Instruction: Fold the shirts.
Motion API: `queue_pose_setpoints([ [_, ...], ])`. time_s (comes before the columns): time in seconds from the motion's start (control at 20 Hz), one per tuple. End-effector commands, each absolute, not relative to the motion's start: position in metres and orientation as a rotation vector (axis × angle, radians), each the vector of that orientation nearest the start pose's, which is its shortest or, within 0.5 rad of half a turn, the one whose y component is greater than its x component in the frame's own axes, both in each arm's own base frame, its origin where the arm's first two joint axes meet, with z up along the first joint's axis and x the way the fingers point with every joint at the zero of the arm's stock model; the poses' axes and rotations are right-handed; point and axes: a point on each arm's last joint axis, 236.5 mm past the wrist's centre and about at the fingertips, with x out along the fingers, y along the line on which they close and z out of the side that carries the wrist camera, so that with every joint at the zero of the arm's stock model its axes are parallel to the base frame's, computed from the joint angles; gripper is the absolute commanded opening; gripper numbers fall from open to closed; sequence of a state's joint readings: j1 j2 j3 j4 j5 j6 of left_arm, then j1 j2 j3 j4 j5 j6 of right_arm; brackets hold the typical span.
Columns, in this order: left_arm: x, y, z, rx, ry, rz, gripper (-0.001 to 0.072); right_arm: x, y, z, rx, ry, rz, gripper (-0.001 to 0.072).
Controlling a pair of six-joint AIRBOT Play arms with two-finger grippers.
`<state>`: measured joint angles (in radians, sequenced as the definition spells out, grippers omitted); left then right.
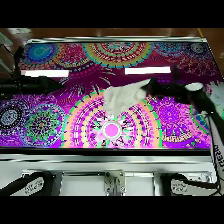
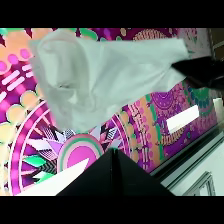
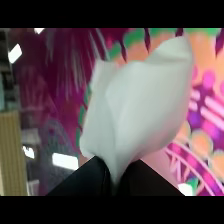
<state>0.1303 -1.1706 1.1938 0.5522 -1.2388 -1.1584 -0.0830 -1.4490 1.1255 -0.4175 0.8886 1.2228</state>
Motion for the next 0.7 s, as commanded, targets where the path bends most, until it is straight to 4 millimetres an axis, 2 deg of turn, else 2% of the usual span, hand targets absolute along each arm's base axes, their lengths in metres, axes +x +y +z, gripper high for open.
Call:
queue_pose_setpoints([
  [0.0, 0.388, -0.145, 0.168, -0.603, 0.874, -0.723, 0.0043, 0.508, 0.032, 0.118, 0.944, 0.767, 0.305, 0.0053],
  [0.05, 0.388, -0.145, 0.169, -0.614, 0.874, -0.723, 0.0043, 0.504, 0.003, 0.121, 0.93, 0.769, 0.264, 0.0053],
  [0.15, 0.388, -0.147, 0.172, -0.629, 0.866, -0.733, 0.0043, 0.484, -0.066, 0.112, 0.875, 0.805, 0.141, 0.0053],
  [0.3, 0.388, -0.152, 0.181, -0.663, 0.851, -0.757, 0.0043, 0.433, -0.169, 0.093, 0.894, 0.84, -0.082, 0.0054],
  [0.4, 0.388, -0.155, 0.188, -0.691, 0.836, -0.775, 0.0043, 0.396, -0.222, 0.083, 0.922, 0.846, -0.207, 0.0054],
  [0.5, 0.387, -0.159, 0.195, -0.722, 0.823, -0.8, 0.0044, 0.349, -0.268, 0.063, 0.934, 0.902, -0.383, 0.0055],
  [0.55, 0.386, -0.161, 0.199, -0.736, 0.816, -0.811, 0.0044, 0.318, -0.283, 0.048, 0.932, 0.978, -0.476, 0.0054],
  [0.65, 0.386, -0.164, 0.201, -0.742, 0.813, -0.82, 0.0043, 0.256, -0.3, 0.018, 0.963, 1.117, -0.629, 0.0055],
])
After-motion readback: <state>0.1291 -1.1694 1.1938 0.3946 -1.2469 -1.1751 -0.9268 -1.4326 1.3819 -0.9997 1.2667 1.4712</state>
